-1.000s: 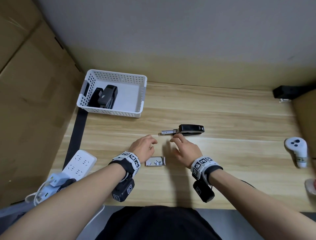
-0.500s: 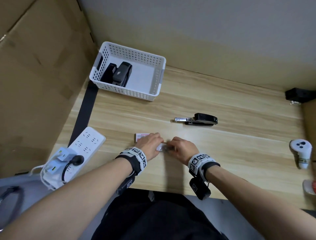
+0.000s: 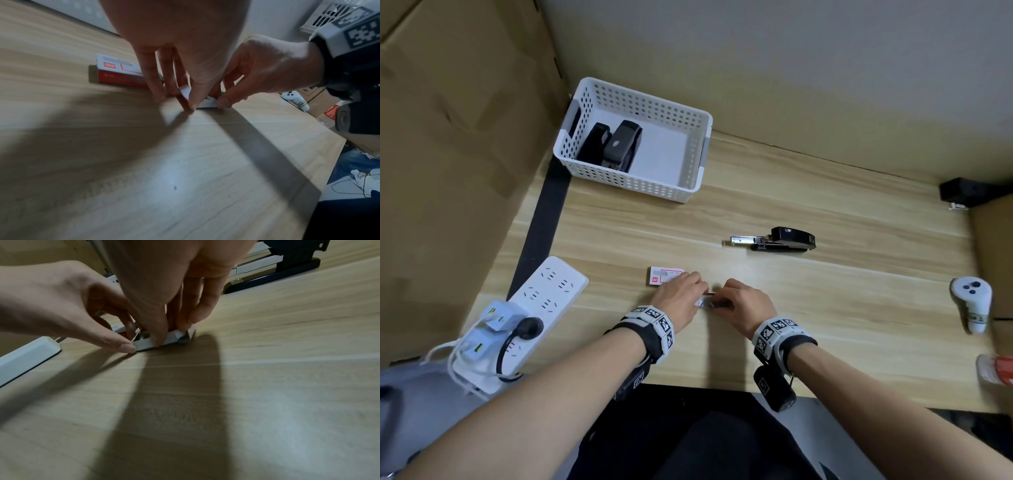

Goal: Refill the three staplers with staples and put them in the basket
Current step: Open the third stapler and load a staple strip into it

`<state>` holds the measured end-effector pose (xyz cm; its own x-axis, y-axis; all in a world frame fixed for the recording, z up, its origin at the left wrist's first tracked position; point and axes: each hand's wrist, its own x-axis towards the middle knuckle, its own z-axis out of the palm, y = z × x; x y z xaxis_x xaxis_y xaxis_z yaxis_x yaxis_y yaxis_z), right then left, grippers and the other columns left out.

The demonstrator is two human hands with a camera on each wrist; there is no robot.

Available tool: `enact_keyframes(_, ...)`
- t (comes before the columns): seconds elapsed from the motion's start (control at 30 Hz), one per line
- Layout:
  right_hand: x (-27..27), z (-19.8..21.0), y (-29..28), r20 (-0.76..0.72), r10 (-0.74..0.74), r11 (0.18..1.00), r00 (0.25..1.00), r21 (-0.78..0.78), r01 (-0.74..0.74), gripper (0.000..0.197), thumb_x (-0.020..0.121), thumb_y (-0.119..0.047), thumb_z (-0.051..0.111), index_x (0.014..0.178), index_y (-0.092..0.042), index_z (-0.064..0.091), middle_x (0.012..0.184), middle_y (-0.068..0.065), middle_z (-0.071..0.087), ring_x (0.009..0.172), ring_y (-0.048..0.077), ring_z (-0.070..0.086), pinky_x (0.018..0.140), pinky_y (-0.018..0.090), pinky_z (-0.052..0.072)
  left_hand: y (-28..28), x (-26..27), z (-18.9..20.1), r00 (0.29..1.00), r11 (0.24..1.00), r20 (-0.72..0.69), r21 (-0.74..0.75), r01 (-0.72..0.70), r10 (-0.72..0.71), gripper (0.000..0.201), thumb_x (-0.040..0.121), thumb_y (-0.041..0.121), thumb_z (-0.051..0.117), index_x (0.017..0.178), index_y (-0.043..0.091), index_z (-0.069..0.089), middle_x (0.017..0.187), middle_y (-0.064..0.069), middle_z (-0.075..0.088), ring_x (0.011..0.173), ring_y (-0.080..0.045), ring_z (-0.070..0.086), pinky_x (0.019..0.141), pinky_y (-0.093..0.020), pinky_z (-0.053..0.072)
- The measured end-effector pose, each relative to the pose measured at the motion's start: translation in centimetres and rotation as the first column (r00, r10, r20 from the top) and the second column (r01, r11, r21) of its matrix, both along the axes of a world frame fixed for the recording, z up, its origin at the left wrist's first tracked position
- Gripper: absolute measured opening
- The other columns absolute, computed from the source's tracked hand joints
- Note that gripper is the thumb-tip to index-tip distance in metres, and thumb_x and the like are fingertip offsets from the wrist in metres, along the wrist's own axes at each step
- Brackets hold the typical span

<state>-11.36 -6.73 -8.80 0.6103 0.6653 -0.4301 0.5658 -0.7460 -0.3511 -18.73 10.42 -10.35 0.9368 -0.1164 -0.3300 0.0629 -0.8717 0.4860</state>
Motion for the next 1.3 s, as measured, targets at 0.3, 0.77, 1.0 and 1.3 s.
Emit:
enact_keyframes(0.3,0.4,0.8,0.3,-0.062,-0.043,0.999,0.997,0.027,0.045,0.003,0.081,-0.025,0.063,0.083,-0.024,0.066,0.087,-0.006,0.066,0.080,0.021,0.061,0.063,0.031,0.045,0.2,0.1,0.4,0.999,0.999,-0.022,0.012,0.031,-0.031,0.023,0.090,0.010,0.056,0.113,0.017,0.057,0.113,0.001,0.048,0.108,-0.020,0.049,0.070,-0.034,0.041)
enact_keyframes(0.77,5.2,1.5,-1.3,-0.135,-0.144,0.951,0.980,0.254,0.174,0.007,0.080,-0.023,0.071,0.087,-0.025,0.070,0.084,-0.011,0.070,0.073,0.008,0.063,0.070,0.029,0.053,-0.3,1.8,2.0,0.991,0.999,-0.132,-0.006,-0.031,0.030,0.033,0.088,0.003,0.059,0.118,0.016,0.057,0.116,0.000,0.049,0.112,-0.021,0.049,0.083,-0.039,0.047)
enact_keyframes(1.0,9.4,-0.4,-2.1,-0.073,-0.098,0.952,0.992,0.283,0.115,0.005,0.083,-0.018,0.070,0.086,-0.022,0.071,0.087,-0.007,0.072,0.080,0.014,0.065,0.075,0.035,0.055,-0.7,2.9,1.9,0.982,0.998,-0.177,0.015,-0.058,0.060,0.047,0.085,0.002,0.059,0.128,0.020,0.055,0.123,0.002,0.048,0.117,-0.019,0.048,0.088,-0.038,0.047)
enact_keyframes(1.3,9.6,-1.7,-4.8,-0.008,0.151,0.928,0.989,0.345,-0.139,0.012,0.089,-0.013,0.060,0.093,-0.019,0.070,0.105,-0.004,0.062,0.093,0.019,0.060,0.073,0.033,0.053,-0.8,6.9,1.9,0.974,0.996,-0.225,0.083,0.029,-0.009,0.052,0.084,0.024,0.070,0.133,0.027,0.052,0.122,0.011,0.049,0.107,-0.014,0.054,0.082,-0.030,0.049)
